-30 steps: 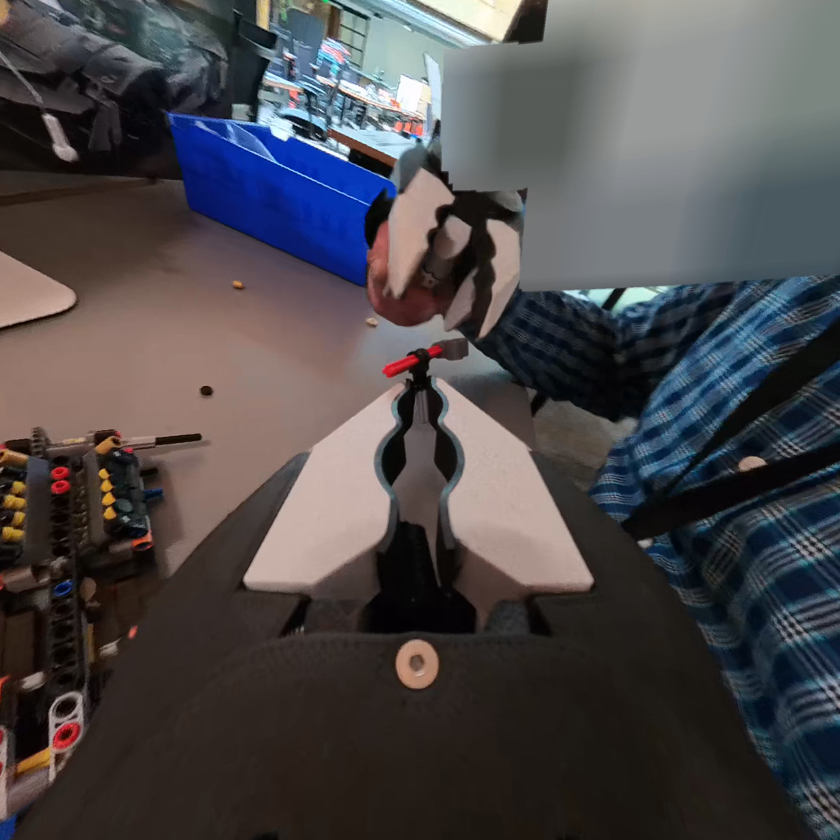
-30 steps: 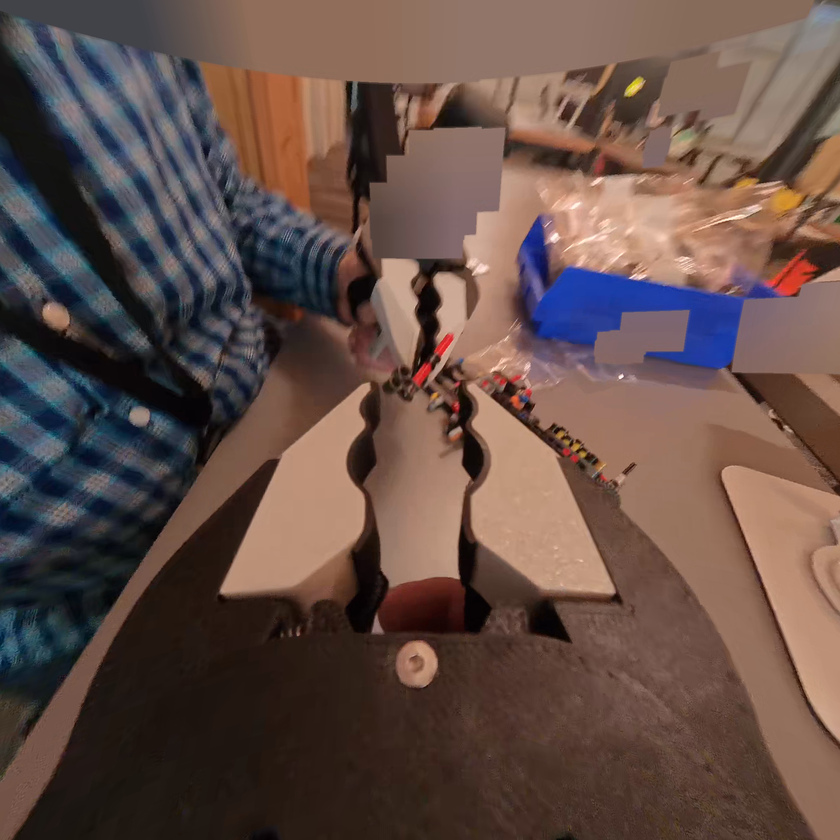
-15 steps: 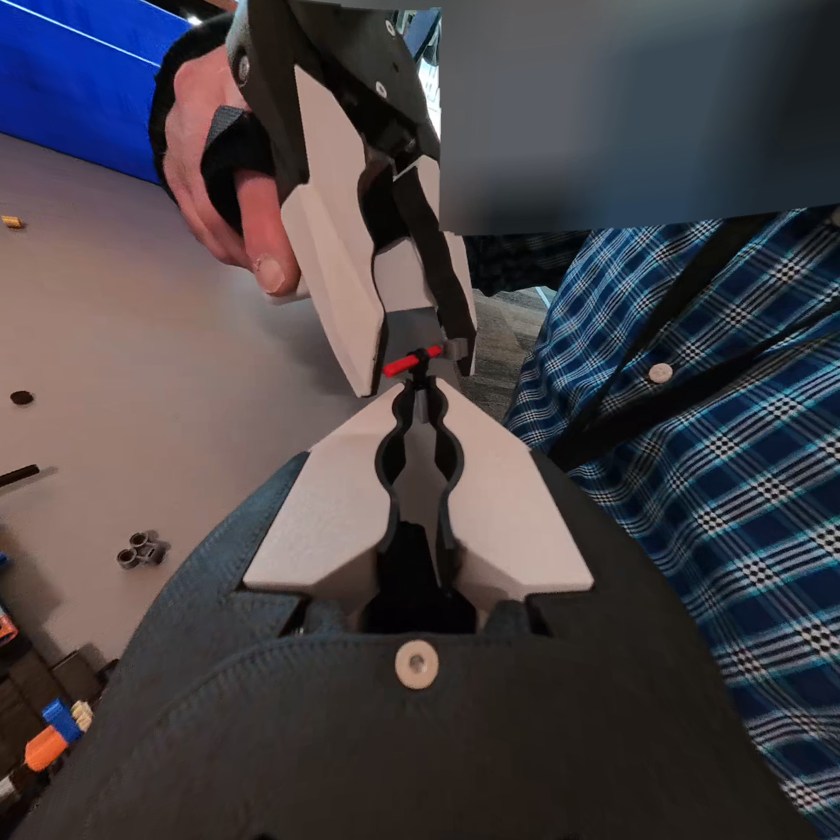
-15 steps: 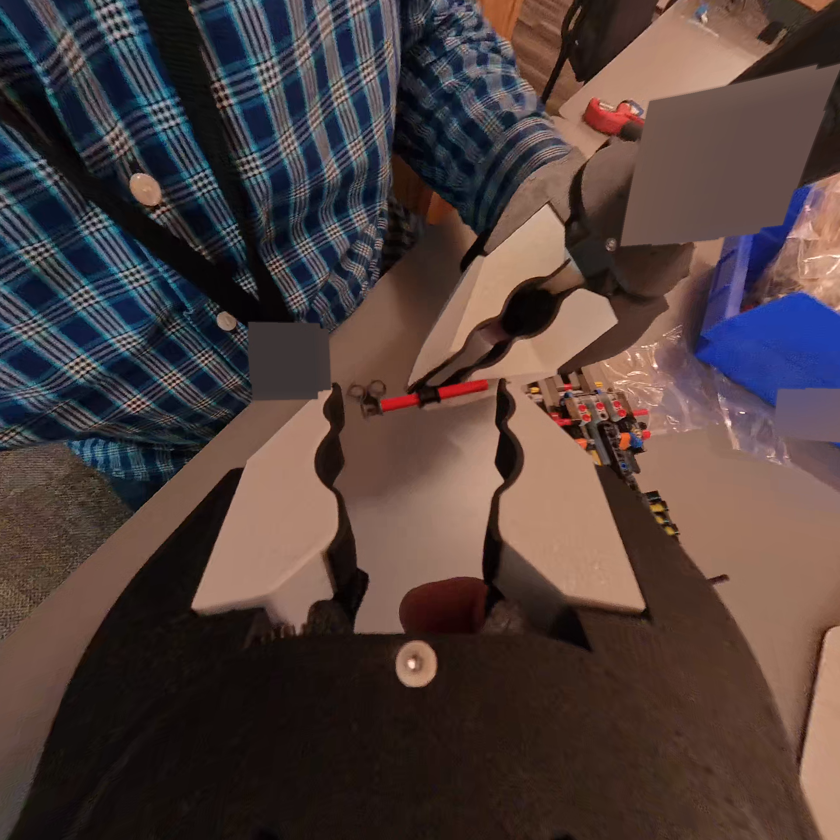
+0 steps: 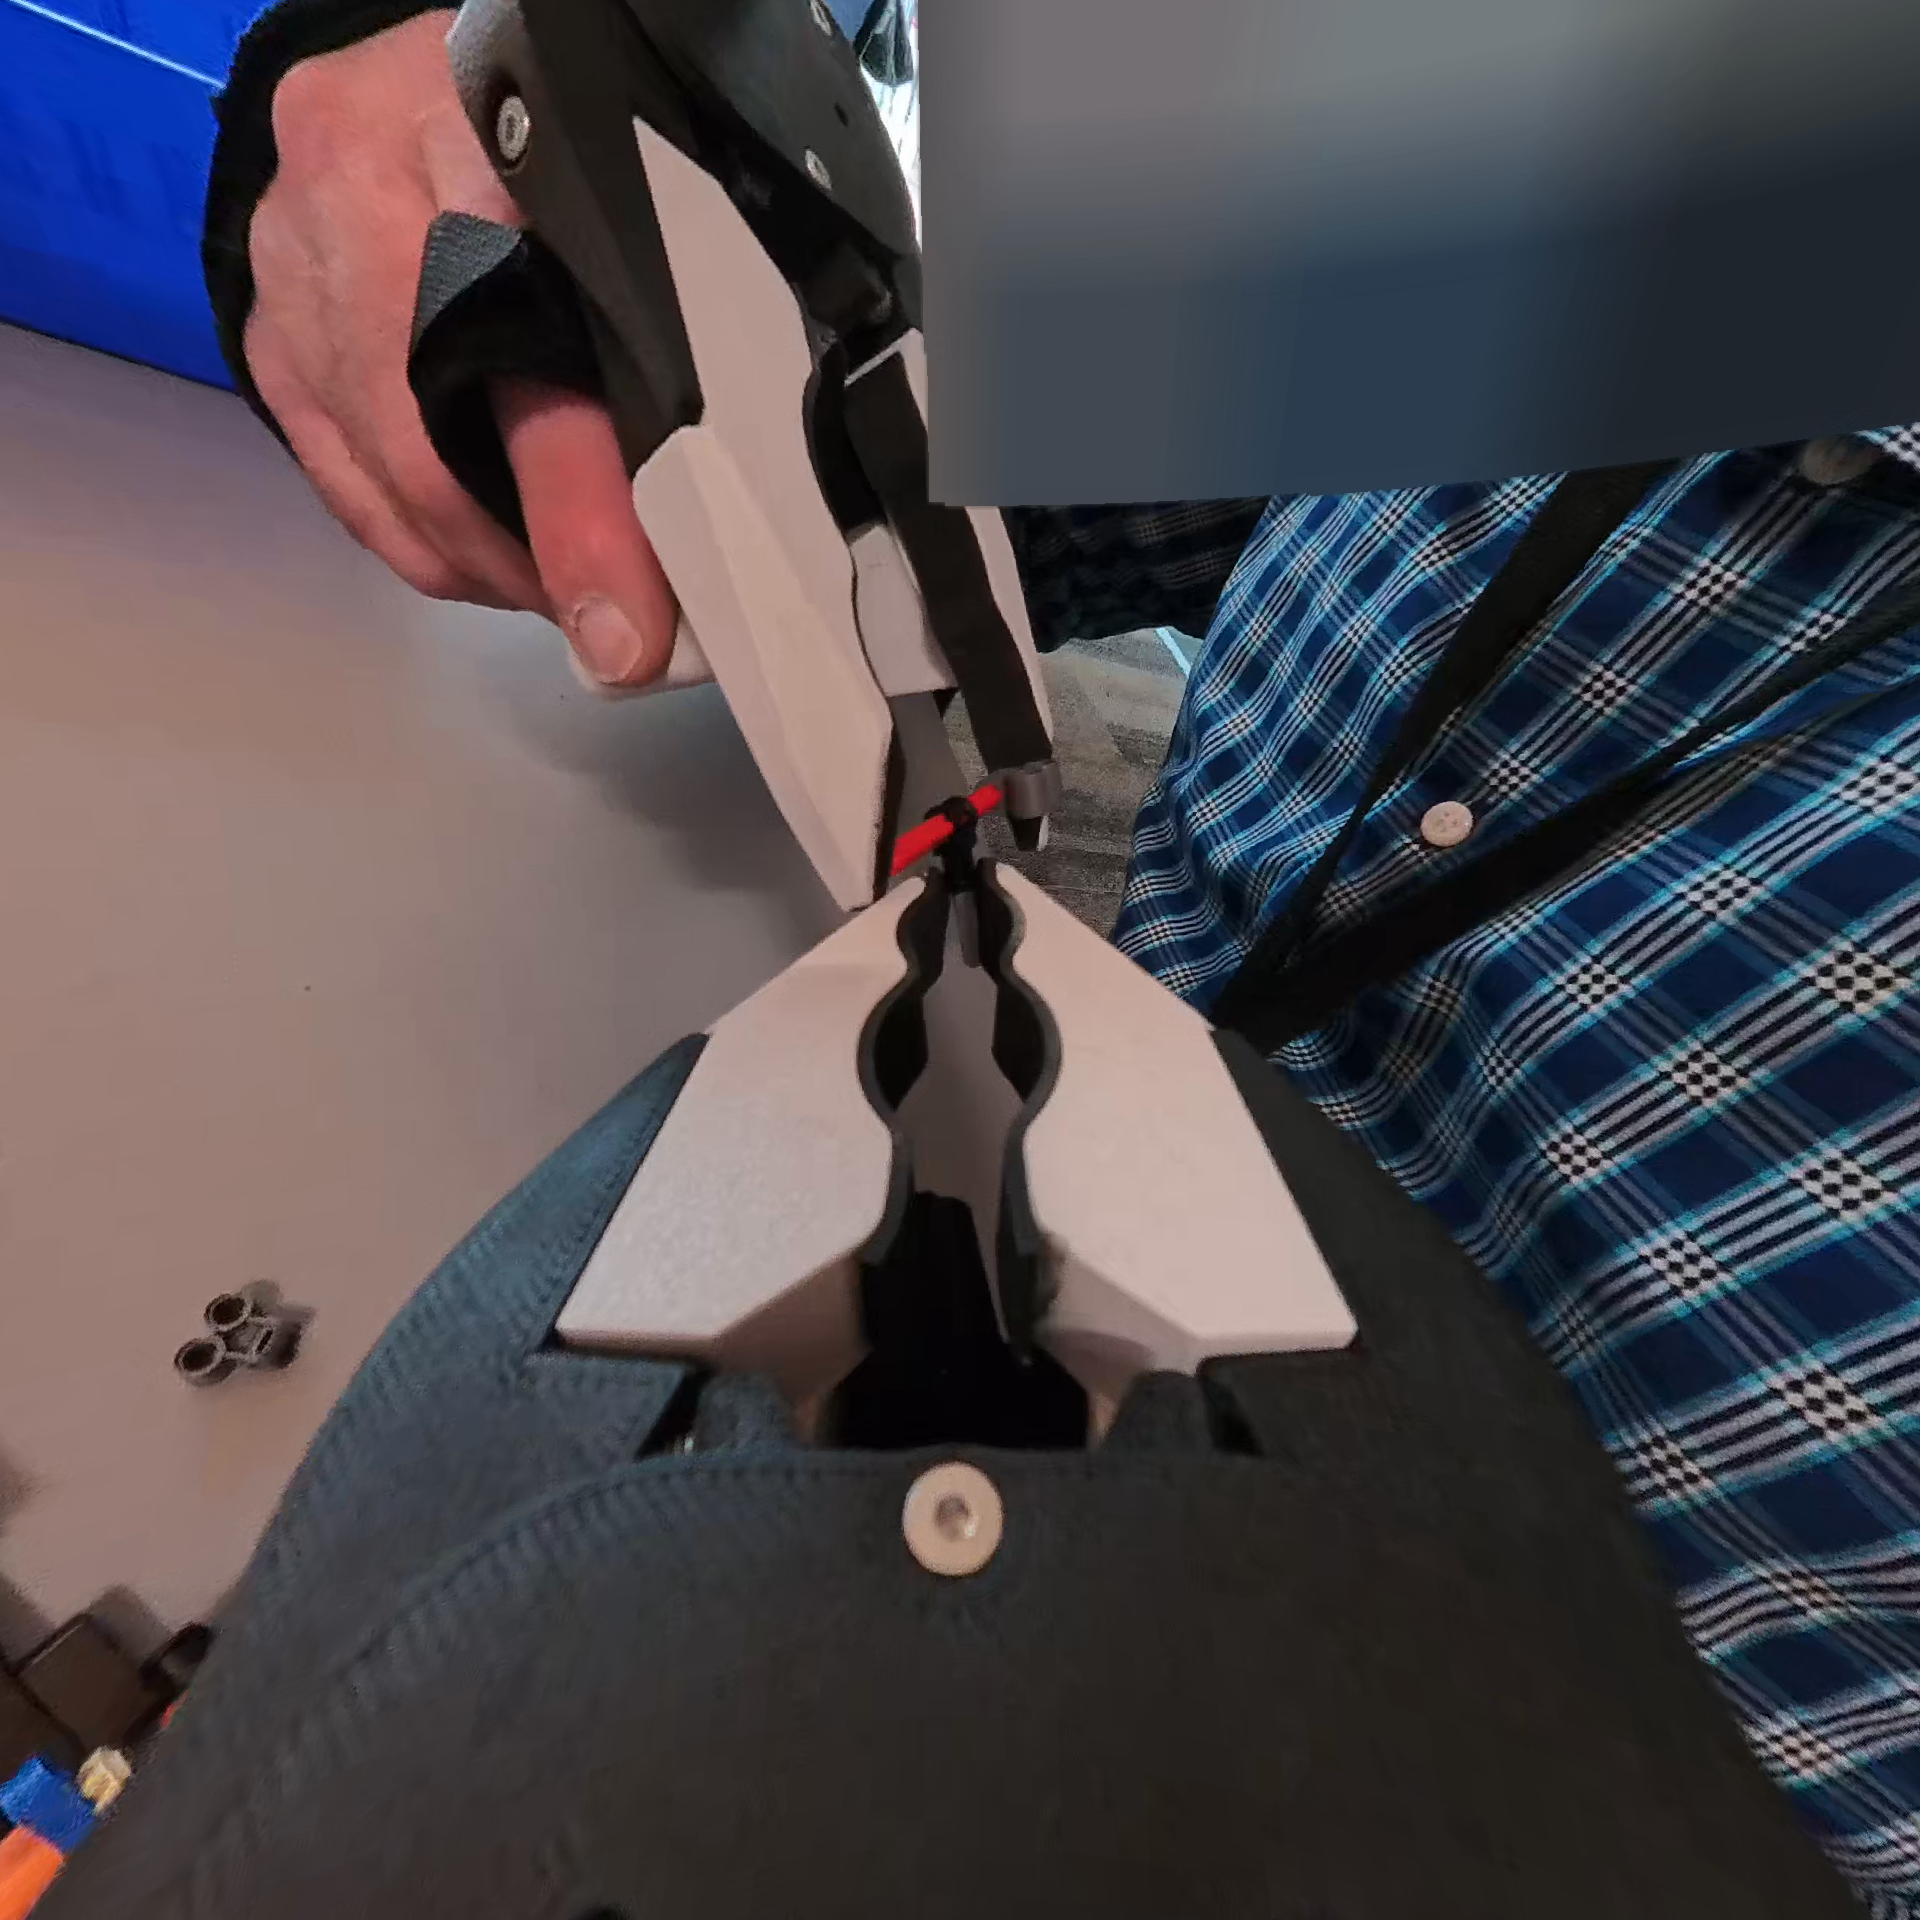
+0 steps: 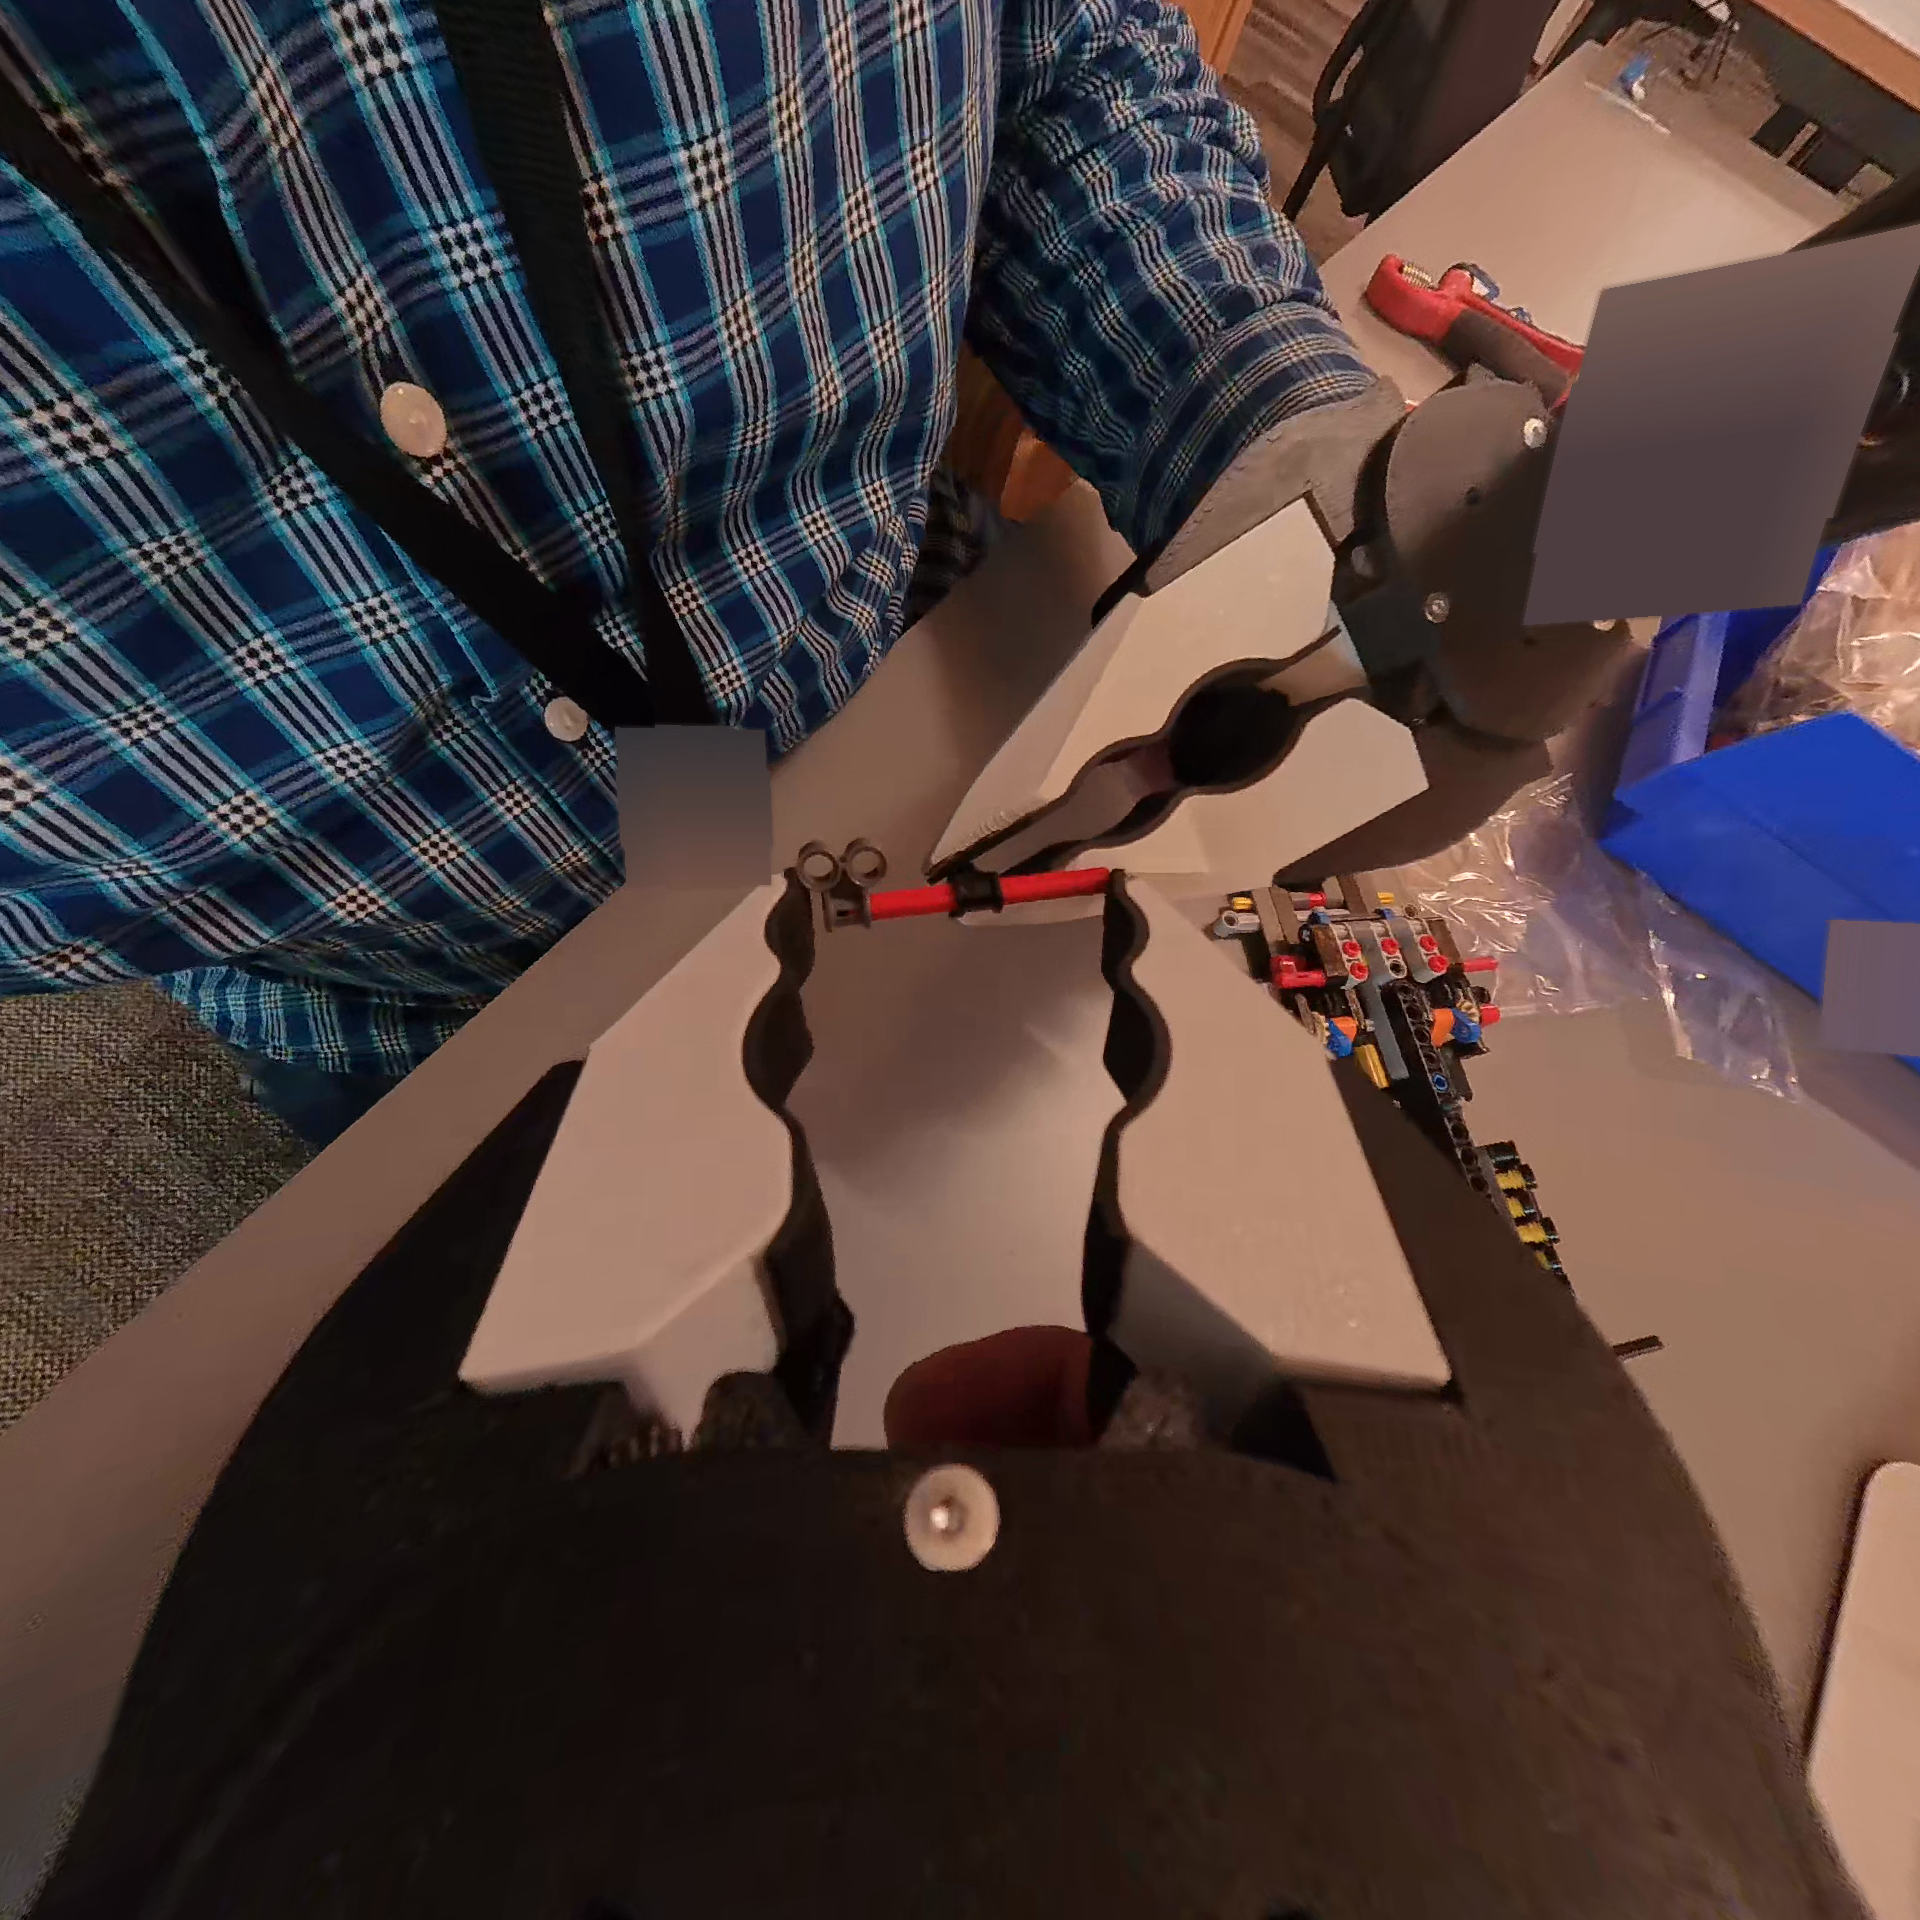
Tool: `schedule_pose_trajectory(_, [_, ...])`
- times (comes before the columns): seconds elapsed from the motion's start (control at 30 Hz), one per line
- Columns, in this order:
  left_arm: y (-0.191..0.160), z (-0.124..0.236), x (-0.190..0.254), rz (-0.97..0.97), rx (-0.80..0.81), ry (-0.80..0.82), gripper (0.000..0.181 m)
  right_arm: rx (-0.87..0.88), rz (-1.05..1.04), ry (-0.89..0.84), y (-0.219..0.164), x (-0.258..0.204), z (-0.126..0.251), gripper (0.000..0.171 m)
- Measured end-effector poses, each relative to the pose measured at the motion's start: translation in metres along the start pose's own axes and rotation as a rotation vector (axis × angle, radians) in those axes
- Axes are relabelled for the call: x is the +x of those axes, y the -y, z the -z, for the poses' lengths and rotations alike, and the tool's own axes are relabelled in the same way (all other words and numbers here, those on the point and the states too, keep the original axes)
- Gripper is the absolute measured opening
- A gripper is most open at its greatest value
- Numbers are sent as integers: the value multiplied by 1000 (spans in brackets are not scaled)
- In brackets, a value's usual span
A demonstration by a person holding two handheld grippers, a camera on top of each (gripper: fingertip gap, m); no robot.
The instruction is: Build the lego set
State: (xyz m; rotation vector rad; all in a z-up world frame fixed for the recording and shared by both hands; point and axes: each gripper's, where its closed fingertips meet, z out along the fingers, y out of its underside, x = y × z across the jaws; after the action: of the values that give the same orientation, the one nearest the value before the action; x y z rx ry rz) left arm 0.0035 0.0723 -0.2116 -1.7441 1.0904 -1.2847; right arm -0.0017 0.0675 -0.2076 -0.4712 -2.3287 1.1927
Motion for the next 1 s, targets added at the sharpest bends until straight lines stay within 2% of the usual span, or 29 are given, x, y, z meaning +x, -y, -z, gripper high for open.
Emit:
schedule_pose_trajectory(0.27, [-2, -2, -1, 1, -15, 3, 5, -13, 4, -18, -1, -1, 0, 53])
schedule_pose_trajectory(0.4, [-2, -1, -3, -12, -35, 6, 5, -14, -59, -5, -3, -1, 1, 55])
schedule_pose_trajectory(0.6, [-8, -5, 2, -25, -84, -31, 5, -47, -24, 38, -4, -9, 2, 55])
schedule_pose_trajectory(1.0, [-9, -9, -2, -12, -88, -20, 5, -45, -14, 3, -6, -9, 3, 51])
